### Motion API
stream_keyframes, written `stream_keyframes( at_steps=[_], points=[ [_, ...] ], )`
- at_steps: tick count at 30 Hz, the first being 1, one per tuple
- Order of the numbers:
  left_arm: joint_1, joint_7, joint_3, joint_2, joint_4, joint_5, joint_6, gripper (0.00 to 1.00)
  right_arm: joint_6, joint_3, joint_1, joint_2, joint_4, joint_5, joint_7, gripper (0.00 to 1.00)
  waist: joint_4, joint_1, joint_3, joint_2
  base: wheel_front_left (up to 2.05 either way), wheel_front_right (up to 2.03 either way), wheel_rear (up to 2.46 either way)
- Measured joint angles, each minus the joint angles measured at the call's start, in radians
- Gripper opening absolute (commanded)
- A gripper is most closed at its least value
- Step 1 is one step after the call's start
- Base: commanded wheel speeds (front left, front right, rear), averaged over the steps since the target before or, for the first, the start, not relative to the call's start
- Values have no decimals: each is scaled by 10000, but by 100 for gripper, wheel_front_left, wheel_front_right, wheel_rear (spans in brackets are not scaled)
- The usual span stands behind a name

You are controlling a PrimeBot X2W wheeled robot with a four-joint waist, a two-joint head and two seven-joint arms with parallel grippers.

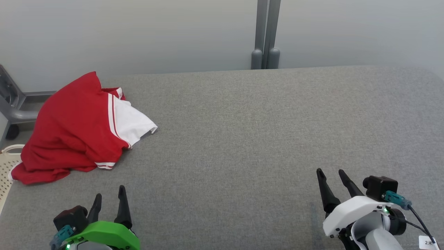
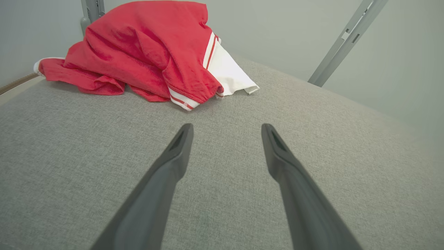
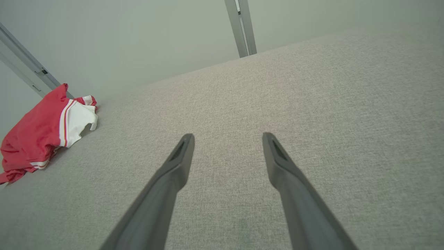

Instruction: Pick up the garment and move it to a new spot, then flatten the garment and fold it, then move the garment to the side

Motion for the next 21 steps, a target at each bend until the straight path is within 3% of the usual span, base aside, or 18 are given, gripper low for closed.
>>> stream_keyframes(
  at_steps=[21],
  points=[
    [-139,-276,-345,280,167,1476,174,100,0,12,-122,-17,159,-1699,-71,100,27,0,-69,0,0,0,0]
  ],
)
